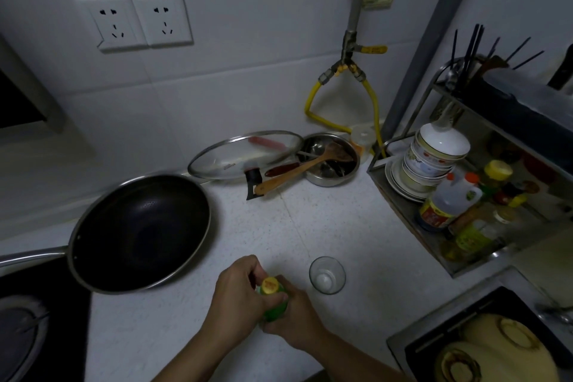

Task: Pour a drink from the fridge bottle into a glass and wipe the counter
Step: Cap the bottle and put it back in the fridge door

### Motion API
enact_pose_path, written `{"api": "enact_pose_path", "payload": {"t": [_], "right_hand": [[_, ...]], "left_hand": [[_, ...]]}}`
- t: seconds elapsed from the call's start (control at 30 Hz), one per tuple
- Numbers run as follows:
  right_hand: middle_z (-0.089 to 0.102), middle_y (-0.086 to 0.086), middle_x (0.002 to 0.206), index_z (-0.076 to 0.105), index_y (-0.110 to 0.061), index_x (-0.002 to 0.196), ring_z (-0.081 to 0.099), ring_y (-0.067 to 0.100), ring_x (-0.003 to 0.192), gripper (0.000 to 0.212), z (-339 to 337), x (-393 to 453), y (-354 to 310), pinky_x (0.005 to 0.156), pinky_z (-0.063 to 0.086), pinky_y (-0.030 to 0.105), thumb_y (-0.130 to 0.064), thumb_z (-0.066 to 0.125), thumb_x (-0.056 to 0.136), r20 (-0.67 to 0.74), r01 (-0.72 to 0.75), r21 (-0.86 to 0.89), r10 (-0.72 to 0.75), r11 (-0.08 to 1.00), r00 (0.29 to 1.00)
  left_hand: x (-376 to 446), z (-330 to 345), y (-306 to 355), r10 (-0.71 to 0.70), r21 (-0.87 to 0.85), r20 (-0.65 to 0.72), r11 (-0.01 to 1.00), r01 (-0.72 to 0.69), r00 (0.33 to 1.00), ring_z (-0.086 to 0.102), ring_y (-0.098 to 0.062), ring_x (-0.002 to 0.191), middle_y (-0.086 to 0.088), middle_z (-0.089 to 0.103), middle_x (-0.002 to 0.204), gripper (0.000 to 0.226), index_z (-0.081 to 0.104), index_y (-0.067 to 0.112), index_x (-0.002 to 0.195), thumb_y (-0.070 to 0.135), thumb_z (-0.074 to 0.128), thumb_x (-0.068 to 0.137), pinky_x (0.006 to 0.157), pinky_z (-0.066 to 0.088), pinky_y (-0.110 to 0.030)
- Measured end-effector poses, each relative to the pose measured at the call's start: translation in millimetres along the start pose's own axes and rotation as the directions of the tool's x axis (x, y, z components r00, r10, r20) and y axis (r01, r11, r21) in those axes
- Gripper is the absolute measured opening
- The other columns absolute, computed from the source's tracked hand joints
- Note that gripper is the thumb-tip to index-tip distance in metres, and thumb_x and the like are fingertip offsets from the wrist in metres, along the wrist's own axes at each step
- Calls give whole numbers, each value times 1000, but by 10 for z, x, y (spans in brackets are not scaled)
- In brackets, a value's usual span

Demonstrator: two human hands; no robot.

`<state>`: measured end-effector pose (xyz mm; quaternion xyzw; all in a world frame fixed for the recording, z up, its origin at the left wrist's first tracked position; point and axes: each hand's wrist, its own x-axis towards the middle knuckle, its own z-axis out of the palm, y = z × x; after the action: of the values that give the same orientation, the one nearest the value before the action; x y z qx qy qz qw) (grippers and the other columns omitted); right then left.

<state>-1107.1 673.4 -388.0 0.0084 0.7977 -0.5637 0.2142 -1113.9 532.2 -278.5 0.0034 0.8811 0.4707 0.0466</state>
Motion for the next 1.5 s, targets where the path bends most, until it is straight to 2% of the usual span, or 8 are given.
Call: {"api": "enact_pose_path", "payload": {"t": [0.1,0.3,0.57,0.7,0.87,1.03,1.2,1.5], "right_hand": [[70,-11,96,56,-55,94,68,8,89,56,6,1,-7,72,56,21,-19,83,61,0,20,-11,-20,1000,1000],[72,-12,109,59,-42,115,68,5,100,65,27,20,61,87,59,29,-25,85,58,-21,14,-10,-15,1000,1000],[75,-16,93,70,-31,102,70,0,92,49,33,3,100,72,55,16,-8,82,61,-36,-48,29,49,998,998],[72,-27,89,63,-42,95,68,-6,88,48,28,-3,43,68,53,11,-17,82,59,-2,-55,1,55,999,999],[69,-28,107,55,-61,110,67,-1,100,70,35,9,26,78,57,18,-23,83,59,12,11,-2,-11,1000,1000],[71,-12,110,57,-45,120,69,10,102,71,8,28,70,84,59,28,-17,85,61,-11,41,-6,-41,999,999],[71,-10,110,55,-43,122,68,9,102,70,-13,35,74,86,58,26,-18,85,63,13,62,-18,-62,998,998],[73,-23,98,63,-58,99,70,2,95,61,13,1,85,74,56,19,-20,84,57,-14,12,6,-12,1000,1000]], "left_hand": [[-19,-45,-56,36,-71,12,997,-35,999,59,-9,77,4,63,74,30,67,21,70,14,93,56,67,50,-19],[-30,-131,-108,27,-208,235,978,23,972,65,-6,99,15,75,100,41,77,34,98,1,80,74,88,51,-19],[-50,-27,-81,82,-276,316,961,9,945,67,-9,101,6,74,103,29,73,28,99,19,83,74,84,50,-13],[-20,47,-67,60,-258,283,966,16,957,68,-12,97,5,74,100,12,72,27,96,23,73,86,86,56,-31],[-62,2,-99,42,-236,307,971,33,951,67,-5,100,17,72,108,33,45,43,110,35,69,88,81,58,-22],[-76,-47,-178,-37,-356,301,923,148,953,69,-13,103,6,76,107,36,43,22,103,20,75,85,75,58,-23],[-112,-94,-253,7,-430,281,895,119,960,66,-20,114,-9,75,108,25,53,7,103,3,71,86,95,56,-41],[-106,-35,-150,83,-280,236,960,-14,968,66,-5,105,13,74,105,37,73,34,101,24,86,68,89,48,-12]]}}
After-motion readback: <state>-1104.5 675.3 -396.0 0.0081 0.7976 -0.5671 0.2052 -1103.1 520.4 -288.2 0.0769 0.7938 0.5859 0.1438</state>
